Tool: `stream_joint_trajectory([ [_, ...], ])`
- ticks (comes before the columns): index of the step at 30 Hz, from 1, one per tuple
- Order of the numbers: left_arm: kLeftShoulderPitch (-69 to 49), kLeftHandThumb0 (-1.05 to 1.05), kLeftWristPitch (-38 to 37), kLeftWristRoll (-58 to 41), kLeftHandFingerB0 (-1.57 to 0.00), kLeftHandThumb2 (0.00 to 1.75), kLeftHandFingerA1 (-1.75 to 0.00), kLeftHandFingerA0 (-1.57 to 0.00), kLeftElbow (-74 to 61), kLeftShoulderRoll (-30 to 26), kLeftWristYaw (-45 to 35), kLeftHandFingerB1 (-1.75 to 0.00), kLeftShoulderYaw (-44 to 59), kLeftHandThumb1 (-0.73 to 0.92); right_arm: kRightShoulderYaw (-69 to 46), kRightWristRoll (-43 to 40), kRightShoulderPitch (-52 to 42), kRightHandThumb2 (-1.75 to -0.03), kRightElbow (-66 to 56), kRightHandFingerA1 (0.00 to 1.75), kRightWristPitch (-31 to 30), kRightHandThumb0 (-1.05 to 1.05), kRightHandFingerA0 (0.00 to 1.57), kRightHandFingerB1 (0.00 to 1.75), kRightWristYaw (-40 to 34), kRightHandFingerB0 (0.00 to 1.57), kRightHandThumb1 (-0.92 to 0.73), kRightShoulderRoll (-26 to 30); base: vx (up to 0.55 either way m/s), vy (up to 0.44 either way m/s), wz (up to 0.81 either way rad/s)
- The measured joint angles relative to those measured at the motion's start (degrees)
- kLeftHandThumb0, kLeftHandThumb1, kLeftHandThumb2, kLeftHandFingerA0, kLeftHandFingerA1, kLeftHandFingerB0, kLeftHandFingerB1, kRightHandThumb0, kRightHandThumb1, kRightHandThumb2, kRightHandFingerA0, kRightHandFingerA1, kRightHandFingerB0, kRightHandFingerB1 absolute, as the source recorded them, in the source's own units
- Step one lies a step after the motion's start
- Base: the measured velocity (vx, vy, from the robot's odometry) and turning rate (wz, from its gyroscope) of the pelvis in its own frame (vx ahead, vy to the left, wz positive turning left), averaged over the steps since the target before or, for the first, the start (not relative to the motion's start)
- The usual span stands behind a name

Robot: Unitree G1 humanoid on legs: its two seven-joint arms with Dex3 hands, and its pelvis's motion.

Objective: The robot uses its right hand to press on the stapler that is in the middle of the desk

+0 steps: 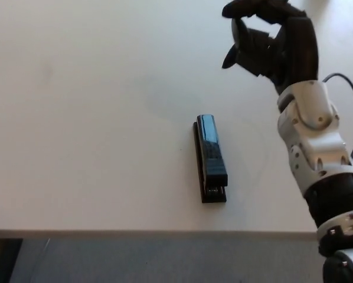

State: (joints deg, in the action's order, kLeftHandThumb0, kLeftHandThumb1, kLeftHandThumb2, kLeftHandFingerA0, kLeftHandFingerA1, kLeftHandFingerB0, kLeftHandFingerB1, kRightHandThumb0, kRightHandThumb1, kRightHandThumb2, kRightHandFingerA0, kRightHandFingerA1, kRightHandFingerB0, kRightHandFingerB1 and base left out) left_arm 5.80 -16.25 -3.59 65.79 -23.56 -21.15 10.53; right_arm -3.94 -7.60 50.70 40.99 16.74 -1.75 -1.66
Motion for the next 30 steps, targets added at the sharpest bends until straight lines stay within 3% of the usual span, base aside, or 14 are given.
stream_joint_trajectory([
  [3,0.9,-0.49,0.1,0.0,-0.02,0.94,-0.24,-0.02,0.4,-0.1,0.0,-0.22,0.3,0.92,-2.0,-0.7,0.2,-0.88,-2.6,1.25,-2.5,-0.08,1.23,1.10,1.5,0.77,-0.73,4.4,0.00,0.000,0.00],
  [5,1.1,-0.47,0.3,0.0,-0.01,0.96,-0.23,-0.01,0.5,-0.1,0.0,-0.22,0.5,0.92,-3.4,-1.1,0.1,-0.82,-5.1,1.37,-4.0,-0.06,1.17,1.21,2.3,0.73,-0.74,7.3,0.00,0.000,0.00],
  [7,1.5,-0.47,0.4,0.0,-0.01,0.96,-0.23,-0.01,0.6,-0.1,0.0,-0.22,0.7,0.92,-4.7,-1.5,-0.7,-0.96,-8.8,1.38,-5.4,-0.01,1.17,1.18,3.0,0.75,-0.72,10.7,0.00,0.000,0.00],
  [12,2.8,-0.48,0.7,0.0,-0.01,0.95,-0.26,-0.02,0.6,-0.4,0.1,-0.23,0.9,0.92,-10.7,-3.3,-3.8,-0.94,-13.2,1.38,-8.5,0.10,1.14,1.15,5.2,0.74,-0.76,19.3,0.00,0.000,0.00],
  [14,3.4,-0.48,0.9,0.0,-0.01,0.96,-0.23,-0.01,0.6,-0.5,0.0,-0.21,1.0,0.92,-14.1,-4.4,-5.4,-0.91,-11.7,1.35,-9.0,0.05,1.18,1.19,6.7,0.77,-0.70,23.3,0.00,0.000,0.00],
  [15,3.5,-0.47,1.0,0.0,0.00,0.96,-0.23,0.00,0.6,-0.6,0.0,-0.21,1.2,0.92,-15.8,-5.0,-6.2,-0.92,-10.7,1.30,-9.2,0.01,1.20,1.11,7.5,0.82,-0.67,25.1,0.00,0.000,0.00],
  [17,3.8,-0.45,1.3,-0.1,-0.01,0.95,-0.24,-0.01,0.7,-0.7,0.0,-0.22,1.4,0.92,-19.1,-6.0,-8.0,-1.02,-8.4,1.30,-9.4,0.04,1.18,1.16,8.7,0.82,-0.64,28.5,0.00,0.000,0.00],
  [18,3.9,-0.45,1.4,-0.1,-0.01,0.96,-0.24,-0.01,0.7,-0.7,0.0,-0.22,1.6,0.92,-21.3,-6.6,-9.3,-1.06,-6.5,1.27,-9.5,-0.05,1.21,1.12,9.5,0.83,-0.58,30.7,0.00,0.000,0.00],
  [20,4.1,-0.45,1.5,-0.1,0.00,0.96,-0.23,0.00,0.7,-0.8,0.0,-0.22,1.7,0.92,-25.2,-7.7,-12.0,-1.06,-2.3,1.27,-9.4,-0.05,1.21,1.11,11.0,0.85,-0.58,34.6,0.00,0.000,0.00],
  [22,4.3,-0.46,1.8,-0.1,0.00,0.97,-0.21,0.00,0.9,-0.8,0.0,-0.20,1.8,0.92,-28.3,-8.3,-14.8,-0.98,1.5,1.35,-9.1,-0.10,1.18,1.06,11.6,0.76,-0.66,37.8,0.00,0.000,0.00],
  [24,4.5,-0.46,2.1,-0.1,0.00,0.96,-0.19,0.00,1.1,-0.9,0.1,-0.18,1.9,0.92,-31.2,-8.8,-17.4,-0.93,4.1,1.33,-9.0,0.01,1.15,1.25,12.1,0.78,-0.69,40.2,0.00,0.000,0.00],
  [26,4.6,-0.47,2.6,-0.1,0.00,0.97,-0.20,0.00,1.5,-1.1,0.1,-0.19,2.0,0.92,-35.3,-10.2,-21.5,-0.71,6.2,1.15,-8.5,-0.09,1.09,1.01,13.4,0.80,-0.79,42.4,0.00,0.000,0.00],
  [30,4.7,-0.49,2.9,-0.1,-0.01,0.94,-0.23,-0.01,1.8,-1.2,0.2,-0.20,2.0,0.92,-40.6,-11.9,-27.8,-0.77,12.3,1.39,-6.8,0.03,1.06,1.14,15.3,0.70,-0.83,44.5,0.00,0.000,0.00],
])
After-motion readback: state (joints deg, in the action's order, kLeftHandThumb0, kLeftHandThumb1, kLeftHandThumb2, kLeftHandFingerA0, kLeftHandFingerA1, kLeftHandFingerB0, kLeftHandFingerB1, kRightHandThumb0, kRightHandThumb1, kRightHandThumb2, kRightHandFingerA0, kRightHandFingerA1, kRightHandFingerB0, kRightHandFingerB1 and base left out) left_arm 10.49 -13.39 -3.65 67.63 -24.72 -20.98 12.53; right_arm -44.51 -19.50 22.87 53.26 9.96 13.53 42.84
